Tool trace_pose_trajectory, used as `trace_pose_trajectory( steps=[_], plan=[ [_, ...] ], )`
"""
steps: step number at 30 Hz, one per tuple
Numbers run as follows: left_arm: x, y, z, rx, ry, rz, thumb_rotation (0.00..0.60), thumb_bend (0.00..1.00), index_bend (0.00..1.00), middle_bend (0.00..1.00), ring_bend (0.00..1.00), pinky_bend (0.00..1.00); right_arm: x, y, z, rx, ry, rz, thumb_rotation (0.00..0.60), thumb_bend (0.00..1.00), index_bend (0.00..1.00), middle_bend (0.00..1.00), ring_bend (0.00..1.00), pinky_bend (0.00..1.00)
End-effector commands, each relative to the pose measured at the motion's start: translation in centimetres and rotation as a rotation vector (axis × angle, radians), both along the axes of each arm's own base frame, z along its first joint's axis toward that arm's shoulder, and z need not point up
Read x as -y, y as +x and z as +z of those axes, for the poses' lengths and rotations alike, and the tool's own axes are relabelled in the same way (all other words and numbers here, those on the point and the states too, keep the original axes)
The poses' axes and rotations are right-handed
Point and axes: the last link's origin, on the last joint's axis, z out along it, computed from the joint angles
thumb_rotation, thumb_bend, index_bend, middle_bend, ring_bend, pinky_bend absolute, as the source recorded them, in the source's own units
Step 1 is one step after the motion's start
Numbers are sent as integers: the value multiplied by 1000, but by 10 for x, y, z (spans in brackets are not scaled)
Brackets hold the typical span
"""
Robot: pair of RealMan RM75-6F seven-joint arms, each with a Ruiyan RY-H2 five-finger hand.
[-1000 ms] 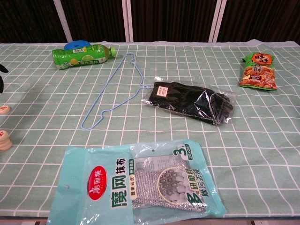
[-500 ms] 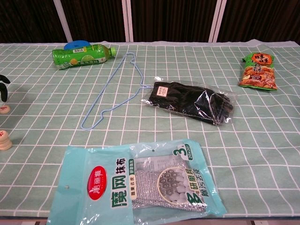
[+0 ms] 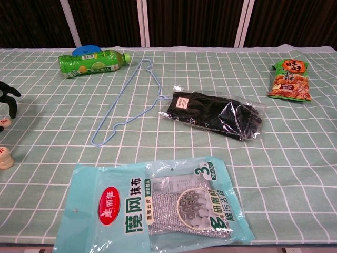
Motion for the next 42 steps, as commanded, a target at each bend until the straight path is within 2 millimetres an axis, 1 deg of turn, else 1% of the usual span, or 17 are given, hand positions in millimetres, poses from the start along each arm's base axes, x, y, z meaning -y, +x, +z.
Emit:
trace_pose_trajectory(
  steps=[1,9,20,31,42],
  plan=[
    [1,1,-1,-2,-4,-6,600,331,437,113,0,75,0,0,0,0,-1,0,600,205,70,50,33,0],
    [2,2,1,-3,-3,-10,600,331,448,114,0,75,0,0,0,-1,-2,-2,600,205,70,50,33,0],
    [2,-5,2,-20,1,17,600,331,448,114,0,73,0,0,0,-2,-1,-4,600,204,70,50,33,0],
    [1,-5,1,-19,5,13,600,332,450,114,0,73,0,0,0,-3,-2,-5,600,205,71,50,33,0],
    [2,-5,0,-24,2,8,600,349,477,123,0,75,0,-1,0,0,-2,-9,600,205,72,50,33,0]
  ],
)
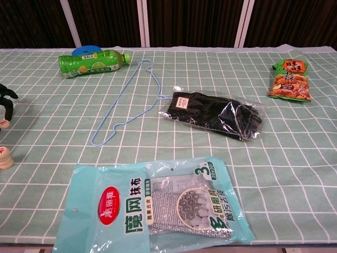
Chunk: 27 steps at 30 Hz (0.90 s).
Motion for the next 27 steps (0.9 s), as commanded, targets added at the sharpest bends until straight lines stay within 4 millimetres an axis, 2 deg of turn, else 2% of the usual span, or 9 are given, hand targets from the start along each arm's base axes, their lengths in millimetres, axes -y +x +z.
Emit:
trace_pose_trajectory(
  steps=[1,12,27],
  plan=[
    [0,0,0,1,1,-2,600,348,477,123,0,75,0,0,0,0,0,0,600,205,72,50,33,0],
    [8,14,12,42,20,-68,600,349,477,126,0,75,0,0,0,-2,1,2,600,205,72,51,33,0],
    [65,41,37,64,-39,-211,600,349,477,125,0,73,0,1,0,-3,-1,3,600,205,71,50,33,0]
  ],
)
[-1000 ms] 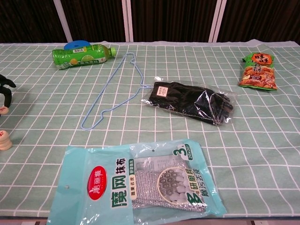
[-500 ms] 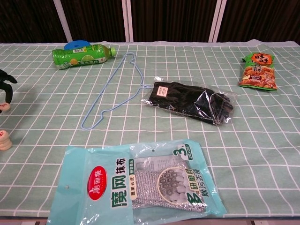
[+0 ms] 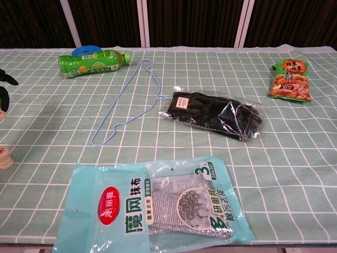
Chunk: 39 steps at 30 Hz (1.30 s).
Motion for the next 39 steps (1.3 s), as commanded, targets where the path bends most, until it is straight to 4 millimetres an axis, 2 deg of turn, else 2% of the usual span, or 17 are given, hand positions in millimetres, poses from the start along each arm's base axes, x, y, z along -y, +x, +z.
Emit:
trace_pose_trajectory(
  steps=[1,13,26,39],
  plan=[
    [18,1,6,-27,-22,-22,600,349,477,126,0,73,0,0,0,0,-2,0,600,205,72,50,33,0],
    [43,2,0,-52,-89,-53,600,349,477,126,0,73,0,0,1,2,-2,-1,600,205,71,50,33,0],
    [50,11,-12,-57,-129,-98,600,349,477,126,0,73,0,0,1,2,-3,-3,600,205,72,50,33,0],
    [53,11,-14,-64,-128,-104,600,350,471,126,0,73,0,0,1,1,-5,-3,600,205,72,50,33,0]
  ],
)
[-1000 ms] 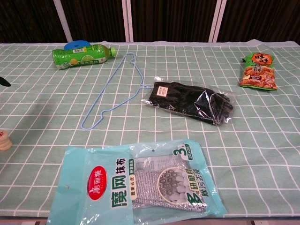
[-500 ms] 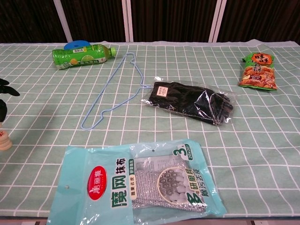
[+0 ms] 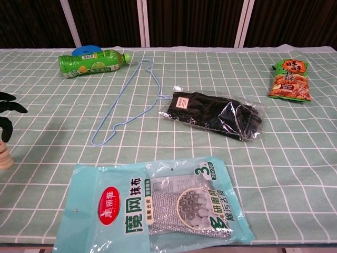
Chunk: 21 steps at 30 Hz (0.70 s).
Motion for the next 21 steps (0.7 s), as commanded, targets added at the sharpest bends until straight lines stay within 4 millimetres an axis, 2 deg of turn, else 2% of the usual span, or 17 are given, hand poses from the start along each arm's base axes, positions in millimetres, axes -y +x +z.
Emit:
trace_pose_trajectory(
  steps=[1,21],
  plan=[
    [0,-2,0,-5,0,3,600,350,470,125,0,73,0,0,0,0,0,-1,600,205,72,51,33,0],
    [1,-5,-1,-15,7,6,600,349,449,125,0,73,0,0,0,1,-1,-5,600,205,72,50,33,0]
  ],
)
